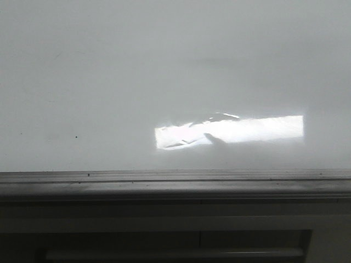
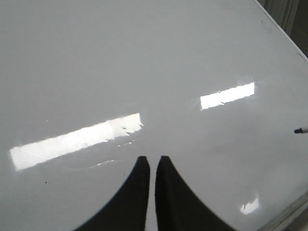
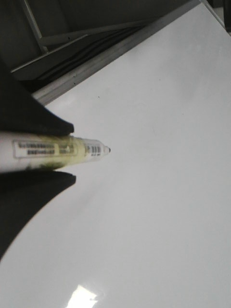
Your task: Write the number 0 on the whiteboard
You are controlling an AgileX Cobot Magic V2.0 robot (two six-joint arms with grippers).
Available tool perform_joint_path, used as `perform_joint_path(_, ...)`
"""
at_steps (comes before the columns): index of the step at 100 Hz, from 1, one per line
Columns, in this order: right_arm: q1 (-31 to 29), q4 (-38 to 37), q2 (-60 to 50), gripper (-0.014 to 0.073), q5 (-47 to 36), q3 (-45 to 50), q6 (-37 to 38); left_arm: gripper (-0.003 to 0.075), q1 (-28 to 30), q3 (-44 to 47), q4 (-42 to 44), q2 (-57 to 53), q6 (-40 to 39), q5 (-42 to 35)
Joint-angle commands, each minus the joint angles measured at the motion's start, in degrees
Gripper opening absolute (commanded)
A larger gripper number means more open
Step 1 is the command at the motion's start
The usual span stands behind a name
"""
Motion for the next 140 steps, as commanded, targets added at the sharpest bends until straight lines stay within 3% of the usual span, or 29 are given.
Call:
perform_joint_path(1,-0.4,-0.3,3.0,-0.0052,-6.1,-2.7,0.1,-0.0020,0.1,-1.6,-1.3,0.4,-0.6,-2.5)
perform_joint_path(22,-0.4,-3.9,12.7,-0.0047,-3.3,-8.5,0.1,-0.0020,0.1,-1.6,-1.3,0.4,-0.6,-2.5)
perform_joint_path(57,-0.4,-6.0,22.6,-0.0046,-5.7,-14.4,0.1,-0.0020,0.1,-1.6,-1.6,0.4,-0.6,-2.1)
perform_joint_path(84,-0.8,-8.0,24.4,-0.0046,-10.3,-14.8,0.1,-0.0020,0.1,-1.6,-1.7,0.4,-0.6,-1.0)
perform_joint_path(109,-5.5,-8.0,22.6,-0.0046,-8.0,-14.8,0.1,-0.0020,0.1,-1.6,-1.8,0.4,-0.6,-1.0)
perform_joint_path(140,-5.5,-8.0,23.4,-0.0046,-6.0,-14.6,0.1,-0.0020,0.1,-1.6,-1.8,0.4,-0.6,-1.2)
